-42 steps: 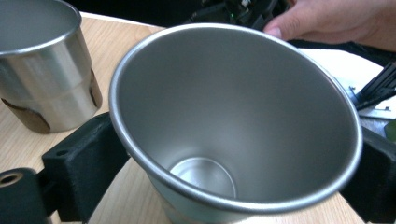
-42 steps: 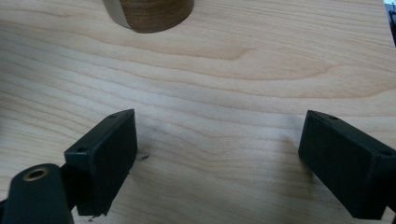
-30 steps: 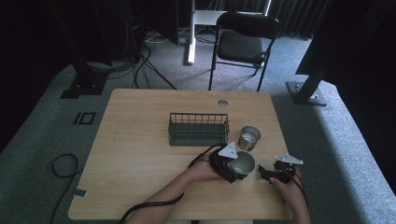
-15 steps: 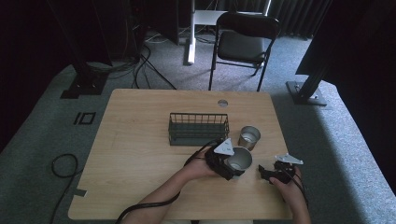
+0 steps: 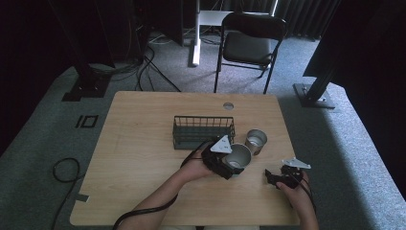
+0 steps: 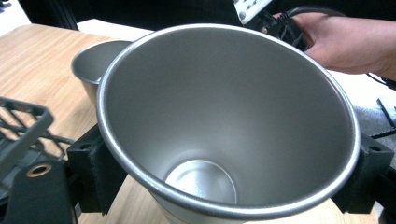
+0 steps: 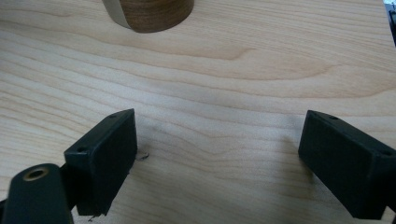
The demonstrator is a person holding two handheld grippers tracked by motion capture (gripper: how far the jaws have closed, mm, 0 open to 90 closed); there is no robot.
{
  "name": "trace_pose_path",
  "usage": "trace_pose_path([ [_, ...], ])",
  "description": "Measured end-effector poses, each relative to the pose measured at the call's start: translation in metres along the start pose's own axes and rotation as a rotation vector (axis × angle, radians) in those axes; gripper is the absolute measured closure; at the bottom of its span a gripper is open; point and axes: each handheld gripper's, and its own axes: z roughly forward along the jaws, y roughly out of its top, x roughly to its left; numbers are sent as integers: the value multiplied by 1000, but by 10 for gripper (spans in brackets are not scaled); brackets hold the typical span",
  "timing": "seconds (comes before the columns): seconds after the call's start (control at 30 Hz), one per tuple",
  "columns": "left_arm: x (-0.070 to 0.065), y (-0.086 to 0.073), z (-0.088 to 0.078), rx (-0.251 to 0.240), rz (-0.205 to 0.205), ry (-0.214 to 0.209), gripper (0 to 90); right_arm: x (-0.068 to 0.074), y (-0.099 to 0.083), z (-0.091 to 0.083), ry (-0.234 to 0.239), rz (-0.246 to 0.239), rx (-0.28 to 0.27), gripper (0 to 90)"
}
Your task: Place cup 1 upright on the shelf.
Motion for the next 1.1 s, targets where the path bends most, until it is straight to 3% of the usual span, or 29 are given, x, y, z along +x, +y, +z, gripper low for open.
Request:
trace_pose_path([
  [0.17, 5, 1, -12, -9, -12, 21, 149, 0, 0, 0, 0, 0, 0, 112],
  [0.37, 13, 1, -30, -35, -45, 77, 149, 0, 0, 0, 0, 0, 1, 112],
  [0.7, 25, 7, -56, -46, -86, 208, 149, 0, 0, 0, 0, 0, 0, 112],
  [1.0, 35, 8, -69, -89, -143, 310, 149, 0, 0, 0, 0, -1, 0, 112],
  [1.07, 36, 8, -72, -110, -157, 317, 149, 0, 0, 0, 0, -1, 0, 112],
  [1.1, 38, 9, -76, -124, -169, 342, 149, 0, 0, 0, 0, -1, 0, 112],
])
